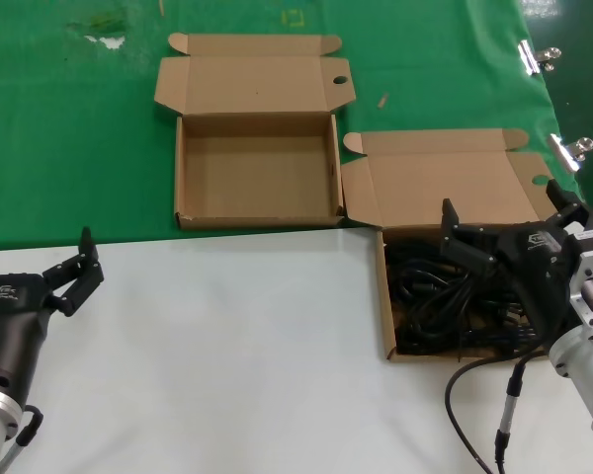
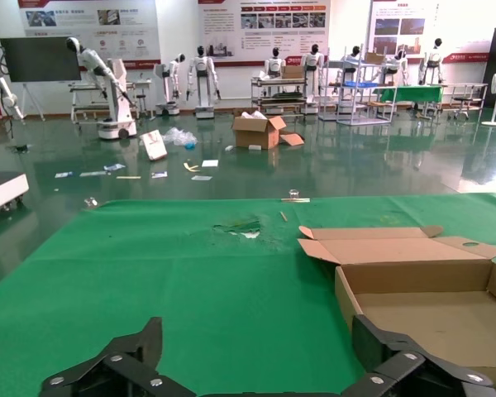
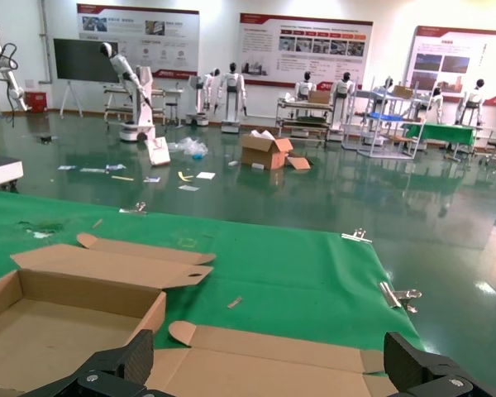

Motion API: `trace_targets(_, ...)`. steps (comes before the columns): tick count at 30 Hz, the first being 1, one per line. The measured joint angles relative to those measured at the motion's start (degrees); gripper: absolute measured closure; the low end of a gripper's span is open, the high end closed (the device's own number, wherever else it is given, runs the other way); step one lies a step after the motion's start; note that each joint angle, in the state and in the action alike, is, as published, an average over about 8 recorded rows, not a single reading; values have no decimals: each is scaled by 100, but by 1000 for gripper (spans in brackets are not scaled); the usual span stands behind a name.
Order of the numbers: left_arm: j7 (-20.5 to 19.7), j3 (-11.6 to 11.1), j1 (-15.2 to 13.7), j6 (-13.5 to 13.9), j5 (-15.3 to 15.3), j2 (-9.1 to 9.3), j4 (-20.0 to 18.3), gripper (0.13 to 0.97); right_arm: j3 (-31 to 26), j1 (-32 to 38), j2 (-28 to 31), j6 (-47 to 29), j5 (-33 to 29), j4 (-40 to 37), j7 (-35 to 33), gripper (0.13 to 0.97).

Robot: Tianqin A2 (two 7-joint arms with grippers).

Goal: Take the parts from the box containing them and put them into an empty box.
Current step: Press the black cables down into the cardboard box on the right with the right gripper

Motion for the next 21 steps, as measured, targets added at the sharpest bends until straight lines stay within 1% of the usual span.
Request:
trace_targets(1,0,0,0,0,0,0,0,232,0,0,0,0,0,0,0,129)
trace_targets(9,0,0,0,0,0,0,0,380,-7,5,2,1,-1,-1,0,129)
trace_targets(10,0,0,0,0,0,0,0,380,-14,9,4,4,-1,-2,0,129)
trace_targets(18,0,0,0,0,0,0,0,593,-167,65,115,90,29,-24,25,129)
trace_targets(19,0,0,0,0,0,0,0,593,-197,71,148,100,38,-26,31,129)
trace_targets(21,0,0,0,0,0,0,0,640,-250,84,222,99,51,-30,38,129)
